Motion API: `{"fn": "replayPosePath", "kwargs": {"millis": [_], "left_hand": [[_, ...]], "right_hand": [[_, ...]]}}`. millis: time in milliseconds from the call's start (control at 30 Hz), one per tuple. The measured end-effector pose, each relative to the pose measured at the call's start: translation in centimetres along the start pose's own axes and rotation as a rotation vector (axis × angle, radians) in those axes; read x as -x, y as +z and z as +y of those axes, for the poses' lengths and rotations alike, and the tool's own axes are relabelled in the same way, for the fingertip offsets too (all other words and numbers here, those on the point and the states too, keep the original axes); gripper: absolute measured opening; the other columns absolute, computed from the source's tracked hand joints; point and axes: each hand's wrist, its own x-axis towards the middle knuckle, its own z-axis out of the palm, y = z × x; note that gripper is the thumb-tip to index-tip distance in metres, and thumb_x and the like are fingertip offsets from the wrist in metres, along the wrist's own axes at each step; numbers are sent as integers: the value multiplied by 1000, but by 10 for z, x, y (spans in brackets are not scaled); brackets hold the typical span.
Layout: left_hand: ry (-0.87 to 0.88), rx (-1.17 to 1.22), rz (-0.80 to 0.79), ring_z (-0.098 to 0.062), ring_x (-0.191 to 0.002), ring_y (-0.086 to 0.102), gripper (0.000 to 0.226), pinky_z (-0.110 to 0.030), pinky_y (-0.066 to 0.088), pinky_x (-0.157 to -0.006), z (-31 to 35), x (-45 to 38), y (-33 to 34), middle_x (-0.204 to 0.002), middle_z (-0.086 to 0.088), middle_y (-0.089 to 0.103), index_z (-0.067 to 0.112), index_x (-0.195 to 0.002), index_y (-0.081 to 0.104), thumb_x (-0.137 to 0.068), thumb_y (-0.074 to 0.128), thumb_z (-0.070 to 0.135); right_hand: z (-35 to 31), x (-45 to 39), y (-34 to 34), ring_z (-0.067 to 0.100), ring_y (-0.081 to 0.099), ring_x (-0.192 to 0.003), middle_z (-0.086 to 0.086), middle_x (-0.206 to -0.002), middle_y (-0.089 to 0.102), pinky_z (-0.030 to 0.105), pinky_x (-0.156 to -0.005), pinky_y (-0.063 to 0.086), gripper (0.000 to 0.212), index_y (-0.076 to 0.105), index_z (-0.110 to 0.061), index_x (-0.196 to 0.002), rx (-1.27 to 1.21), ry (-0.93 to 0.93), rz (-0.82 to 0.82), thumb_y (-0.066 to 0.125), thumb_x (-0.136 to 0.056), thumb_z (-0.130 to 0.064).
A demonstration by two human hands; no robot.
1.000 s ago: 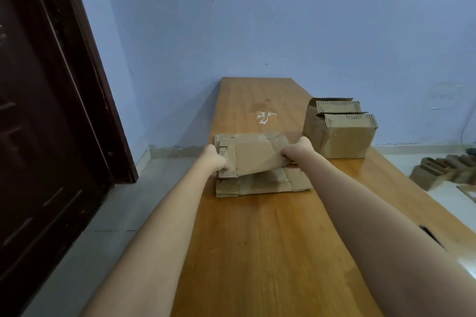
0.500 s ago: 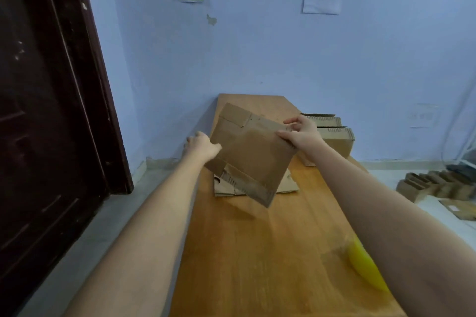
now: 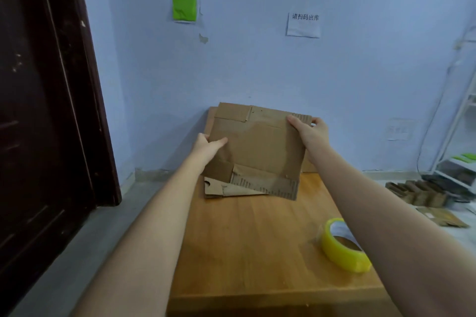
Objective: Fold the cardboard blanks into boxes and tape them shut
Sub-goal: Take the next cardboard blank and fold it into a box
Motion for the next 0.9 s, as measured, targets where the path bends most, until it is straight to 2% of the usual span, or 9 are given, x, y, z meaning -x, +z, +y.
{"fn": "replayPosePath", "kwargs": {"millis": [233,367,433,500,600,667,733,800,900], "left_hand": [[12,189,81,-29,-129,40,58,-38,33,-104,19,26,8,-142,-12,40,6,-140,32,-93,58,27],[53,202,125,-27,-127,41,52,-33,34,-98,24,47,17,-140,-12,41,5,-136,34,-94,56,26],[68,178,131,-26,-121,44,47,-29,34,-91,21,53,21,-135,-10,44,6,-132,37,-94,57,26],[77,110,120,-26,-118,47,49,-31,37,-97,15,56,24,-132,-7,48,9,-129,39,-91,60,31],[94,-51,68,-27,-126,44,82,-48,38,-105,2,60,28,-139,-4,46,15,-137,37,-73,68,56],[80,-113,9,-27,-134,35,122,-51,34,-107,-8,62,32,-147,-3,37,20,-144,29,-44,66,80],[54,-192,-40,-26,-142,23,149,-54,28,-111,-21,62,38,-153,-2,26,27,-148,19,-20,61,91],[32,-243,-63,-26,-144,15,159,-56,25,-111,-29,64,41,-156,-2,19,30,-149,12,-12,62,92],[10,-230,-63,-30,-142,22,158,-56,28,-110,-27,82,42,-155,-6,21,27,-150,10,-16,69,86]], "right_hand": [[-1,24,-21,18,53,-95,2,-108,57,33,-82,43,38,54,-13,-114,12,66,-25,57,-91,-43],[6,44,-34,14,54,-80,-1,-89,58,28,-65,44,24,55,-13,-115,39,72,-146,56,-95,-26],[10,52,-40,18,58,-89,4,-103,63,31,-72,48,31,55,-10,-121,53,43,-155,59,-93,-24],[13,57,-45,23,59,-99,7,-116,62,34,-79,48,28,54,-13,-119,45,26,-140,60,-93,-23],[20,65,-51,22,56,-101,5,-116,59,32,-80,45,23,51,-15,-115,51,-4,-119,58,-94,-21],[28,71,-52,22,56,-104,4,-117,59,33,-82,46,29,52,-13,-121,71,-36,-119,57,-95,-22],[35,79,-52,22,56,-106,3,-116,59,35,-86,48,29,52,-15,-122,97,-52,-121,57,-95,-24],[40,87,-52,20,56,-102,0,-110,60,36,-88,49,24,54,-16,-116,118,-76,-130,58,-95,-25],[46,95,-53,16,55,-95,-3,-102,58,31,-82,47,16,53,-18,-109,121,-118,-142,58,-95,-24]]}}
